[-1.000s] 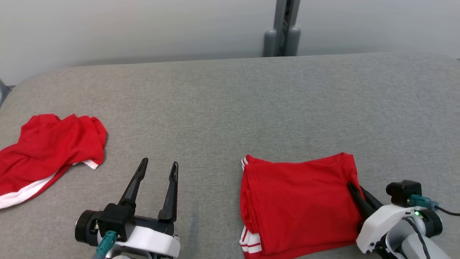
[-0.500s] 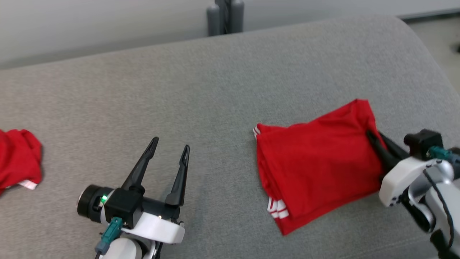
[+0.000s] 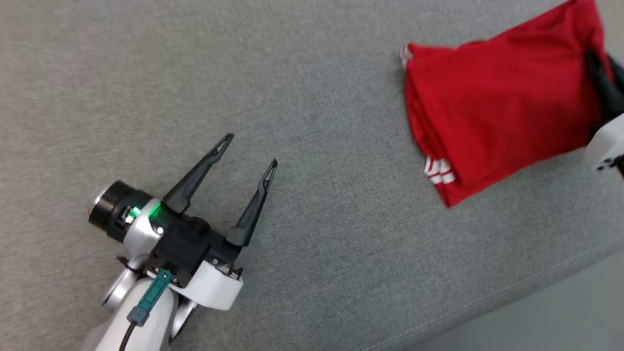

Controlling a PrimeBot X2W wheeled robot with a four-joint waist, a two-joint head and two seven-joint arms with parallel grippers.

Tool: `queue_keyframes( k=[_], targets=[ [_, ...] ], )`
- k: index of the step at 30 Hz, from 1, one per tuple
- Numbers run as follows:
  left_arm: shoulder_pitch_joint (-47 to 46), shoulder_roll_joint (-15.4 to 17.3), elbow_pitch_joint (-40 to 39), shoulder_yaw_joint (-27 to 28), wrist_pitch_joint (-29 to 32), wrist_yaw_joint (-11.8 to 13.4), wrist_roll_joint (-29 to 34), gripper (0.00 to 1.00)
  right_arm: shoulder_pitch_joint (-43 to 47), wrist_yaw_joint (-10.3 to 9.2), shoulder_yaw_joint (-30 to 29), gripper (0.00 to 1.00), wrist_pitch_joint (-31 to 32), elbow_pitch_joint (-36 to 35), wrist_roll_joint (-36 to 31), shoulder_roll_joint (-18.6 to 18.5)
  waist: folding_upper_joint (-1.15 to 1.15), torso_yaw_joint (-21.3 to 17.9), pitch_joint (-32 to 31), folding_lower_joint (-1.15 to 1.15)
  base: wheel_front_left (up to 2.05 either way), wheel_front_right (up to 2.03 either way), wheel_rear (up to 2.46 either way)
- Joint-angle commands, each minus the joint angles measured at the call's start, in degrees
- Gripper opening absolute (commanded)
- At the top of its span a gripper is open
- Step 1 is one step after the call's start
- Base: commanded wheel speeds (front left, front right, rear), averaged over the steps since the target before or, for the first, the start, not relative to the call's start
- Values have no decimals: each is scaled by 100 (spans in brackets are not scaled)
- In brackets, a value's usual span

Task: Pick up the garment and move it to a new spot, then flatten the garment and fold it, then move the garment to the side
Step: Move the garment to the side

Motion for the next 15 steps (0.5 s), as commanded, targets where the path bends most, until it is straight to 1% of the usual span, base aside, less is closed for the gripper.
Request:
queue_keyframes(
  k=[1,6,9,15],
  targets=[
    [-200,101,-78,-50,-18,-29,61,100,-181,-6,-58,0,-61,99,14,-52,0,-290,491,0,0,0,0],
    [-609,270,-291,-325,8,-67,145,100,-645,-6,-252,0,-144,430,4,-206,0,-305,905,0,0,0,0],
    [-809,339,-433,-469,76,-85,140,100,-868,-6,-242,0,-160,633,-161,-331,0,-258,1147,0,0,0,0],
    [-946,400,-519,-622,137,-101,83,100,-1134,-6,-416,0,-196,920,-264,-471,0,-163,1359,0,0,0,0]
  ],
)
